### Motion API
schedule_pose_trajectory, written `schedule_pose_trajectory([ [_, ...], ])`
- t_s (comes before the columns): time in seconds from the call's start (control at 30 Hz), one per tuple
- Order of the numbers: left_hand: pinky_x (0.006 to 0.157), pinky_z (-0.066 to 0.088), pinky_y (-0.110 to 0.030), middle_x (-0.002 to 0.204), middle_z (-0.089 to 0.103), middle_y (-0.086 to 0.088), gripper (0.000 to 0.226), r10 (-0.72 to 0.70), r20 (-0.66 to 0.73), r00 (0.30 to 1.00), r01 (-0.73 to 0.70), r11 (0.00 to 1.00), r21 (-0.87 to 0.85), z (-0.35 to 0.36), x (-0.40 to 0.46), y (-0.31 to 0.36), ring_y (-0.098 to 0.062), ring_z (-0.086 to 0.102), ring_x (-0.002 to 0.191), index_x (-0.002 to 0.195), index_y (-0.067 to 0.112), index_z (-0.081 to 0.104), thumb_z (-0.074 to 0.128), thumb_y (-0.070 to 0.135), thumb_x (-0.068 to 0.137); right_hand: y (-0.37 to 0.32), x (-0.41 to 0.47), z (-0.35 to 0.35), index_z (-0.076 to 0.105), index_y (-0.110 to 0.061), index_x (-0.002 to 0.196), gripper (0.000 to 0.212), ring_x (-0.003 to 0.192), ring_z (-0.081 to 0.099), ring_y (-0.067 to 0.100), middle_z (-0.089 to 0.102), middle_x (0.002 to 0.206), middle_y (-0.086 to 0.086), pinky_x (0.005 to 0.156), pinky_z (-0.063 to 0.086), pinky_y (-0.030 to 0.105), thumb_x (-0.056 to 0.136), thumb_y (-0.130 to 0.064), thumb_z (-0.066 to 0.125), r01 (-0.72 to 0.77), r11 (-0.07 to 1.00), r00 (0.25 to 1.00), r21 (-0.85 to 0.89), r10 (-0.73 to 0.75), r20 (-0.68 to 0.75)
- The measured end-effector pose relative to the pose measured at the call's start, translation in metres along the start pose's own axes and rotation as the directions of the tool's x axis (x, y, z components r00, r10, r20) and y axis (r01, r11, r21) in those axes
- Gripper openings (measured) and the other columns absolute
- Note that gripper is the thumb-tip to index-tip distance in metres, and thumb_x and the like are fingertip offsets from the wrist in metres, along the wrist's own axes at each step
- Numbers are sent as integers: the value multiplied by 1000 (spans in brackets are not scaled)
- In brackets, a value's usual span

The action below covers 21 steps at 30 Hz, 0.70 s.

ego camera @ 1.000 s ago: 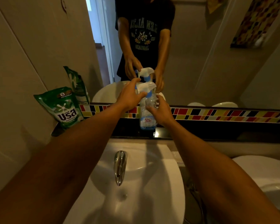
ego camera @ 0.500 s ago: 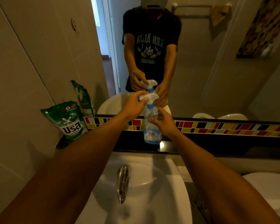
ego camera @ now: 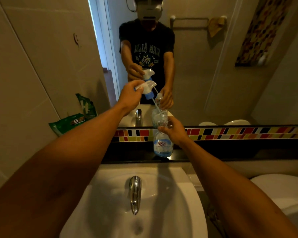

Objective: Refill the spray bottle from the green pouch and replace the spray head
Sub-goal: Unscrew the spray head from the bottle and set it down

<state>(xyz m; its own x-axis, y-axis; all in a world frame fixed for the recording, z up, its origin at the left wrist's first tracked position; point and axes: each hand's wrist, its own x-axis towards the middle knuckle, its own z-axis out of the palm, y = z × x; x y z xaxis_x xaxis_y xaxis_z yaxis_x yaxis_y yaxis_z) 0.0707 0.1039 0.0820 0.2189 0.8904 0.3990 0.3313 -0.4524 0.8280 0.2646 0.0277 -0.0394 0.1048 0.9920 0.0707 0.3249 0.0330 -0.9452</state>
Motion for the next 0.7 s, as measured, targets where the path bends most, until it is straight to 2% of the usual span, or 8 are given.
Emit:
schedule_pose_trajectory([
  [0.07,83,54,-28,123,62,-9,34,6,-15,1000,-6,1000,-17,-13,4,0,-20,61,101,133,16,60,52,18,101,-2,-5,0,56,-20,126,35,92,63,0,64,104,-16,72,49,18,96,-10,71,5,1000,1000,-23,-5,-17],
  [0.2,92,49,-26,125,62,-6,33,9,-43,999,-10,999,-34,-37,11,-2,-21,59,113,132,16,61,53,21,100,-8,-12,-1,55,-15,135,43,95,63,2,65,109,-12,76,51,20,96,-12,72,2,999,999,-51,-4,-32],
  [0.27,94,49,-25,122,63,-4,31,6,-73,997,-11,998,-69,-45,9,-1,-20,59,114,130,16,62,55,21,100,-9,-15,-2,54,-13,138,47,98,64,5,66,117,-5,78,52,20,95,-12,72,-3,998,999,-58,1,-42],
  [0.33,97,49,-27,122,63,-2,29,2,-109,994,-13,994,-109,-52,6,0,-18,58,114,128,17,62,56,21,99,-9,-17,-3,53,-10,143,52,108,65,14,66,126,3,80,52,22,95,-12,73,-8,998,998,-64,4,-61],
  [0.43,99,51,-31,124,63,-7,30,-24,-148,989,0,988,-155,-61,2,-2,-22,59,115,127,14,63,58,19,98,-12,-21,-4,52,-11,142,50,109,63,15,65,125,2,78,51,21,96,-10,71,-15,998,997,-64,10,-72],
  [0.5,95,52,-28,126,62,-11,31,-41,-167,985,12,985,-173,-65,0,-4,-22,59,116,128,10,62,58,16,98,-13,-23,-6,53,-12,141,48,108,63,14,66,124,2,81,52,24,96,-10,71,-19,998,997,-59,14,-81],
  [0.6,81,50,-17,124,61,-12,31,-74,-214,974,33,982,-186,-70,-3,-8,-16,59,106,129,9,61,55,11,98,-14,-24,-7,55,-12,141,48,111,64,18,67,125,4,92,55,35,96,-10,72,-22,998,995,-60,16,-98],
  [0.7,71,49,-11,120,59,-9,32,-108,-238,965,58,977,-206,-75,-10,-14,-11,58,96,130,10,60,53,10,99,-15,-24,-9,55,-11,139,47,114,64,19,68,127,5,89,55,31,95,-10,73,-30,998,993,-61,23,-114],
])
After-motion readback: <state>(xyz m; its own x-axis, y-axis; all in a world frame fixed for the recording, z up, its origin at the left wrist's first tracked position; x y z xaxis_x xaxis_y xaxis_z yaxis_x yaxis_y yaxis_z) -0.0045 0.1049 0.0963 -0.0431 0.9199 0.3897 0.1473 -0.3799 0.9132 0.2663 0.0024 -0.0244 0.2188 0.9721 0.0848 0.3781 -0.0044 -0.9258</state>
